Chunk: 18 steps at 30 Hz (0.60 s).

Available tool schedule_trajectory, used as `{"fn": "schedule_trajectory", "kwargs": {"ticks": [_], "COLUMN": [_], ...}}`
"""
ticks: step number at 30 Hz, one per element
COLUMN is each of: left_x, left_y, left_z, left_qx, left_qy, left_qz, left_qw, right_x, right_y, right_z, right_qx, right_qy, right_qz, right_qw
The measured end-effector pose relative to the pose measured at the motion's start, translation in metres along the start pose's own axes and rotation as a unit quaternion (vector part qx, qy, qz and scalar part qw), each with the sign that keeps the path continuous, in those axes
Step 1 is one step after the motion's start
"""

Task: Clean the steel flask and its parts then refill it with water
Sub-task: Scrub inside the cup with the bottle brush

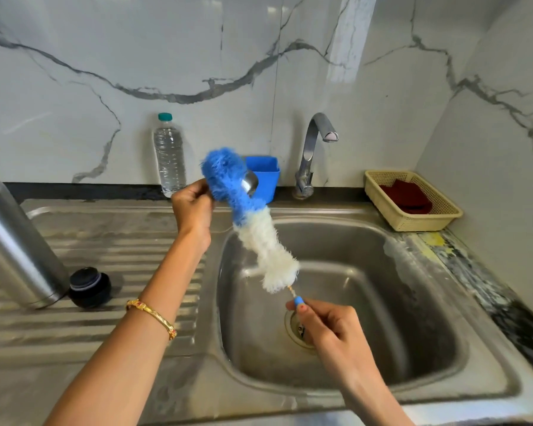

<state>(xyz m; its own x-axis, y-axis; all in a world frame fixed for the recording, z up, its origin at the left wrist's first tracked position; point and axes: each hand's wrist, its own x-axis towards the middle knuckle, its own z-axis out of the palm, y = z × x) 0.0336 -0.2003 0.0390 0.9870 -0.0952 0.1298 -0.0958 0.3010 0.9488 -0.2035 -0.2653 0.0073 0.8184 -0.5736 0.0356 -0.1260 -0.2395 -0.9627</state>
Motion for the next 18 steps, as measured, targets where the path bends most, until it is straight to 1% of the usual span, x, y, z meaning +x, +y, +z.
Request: {"fn": "schedule_trajectory", "kwargs": {"ticks": [5, 8, 11, 13, 15, 18], "left_x": [-0.008, -0.01, -0.006, -0.006, -0.014, -0.027], "left_y": [0.004, 0.011, 0.021, 0.027, 0.029, 0.023], "left_z": [0.002, 0.003, 0.001, 0.004, 0.011, 0.018], "left_qx": [-0.055, -0.127, -0.22, -0.251, -0.255, -0.274], "left_qy": [0.005, 0.009, 0.009, 0.005, -0.006, 0.001], "left_qz": [-0.032, -0.108, -0.178, -0.203, -0.241, -0.294], "left_qw": [0.998, 0.986, 0.959, 0.947, 0.937, 0.916], "right_x": [0.021, 0.017, 0.001, -0.003, 0.003, 0.013], "right_y": [-0.008, -0.008, -0.003, 0.001, 0.002, 0.0], "right_z": [-0.008, -0.007, -0.001, 0.004, 0.006, 0.005], "right_qx": [0.109, 0.142, 0.156, 0.174, 0.192, 0.177], "right_qy": [0.026, 0.001, -0.031, -0.028, -0.004, 0.026], "right_qz": [0.088, 0.151, 0.19, 0.194, 0.187, 0.147], "right_qw": [0.99, 0.978, 0.969, 0.965, 0.963, 0.973]}}
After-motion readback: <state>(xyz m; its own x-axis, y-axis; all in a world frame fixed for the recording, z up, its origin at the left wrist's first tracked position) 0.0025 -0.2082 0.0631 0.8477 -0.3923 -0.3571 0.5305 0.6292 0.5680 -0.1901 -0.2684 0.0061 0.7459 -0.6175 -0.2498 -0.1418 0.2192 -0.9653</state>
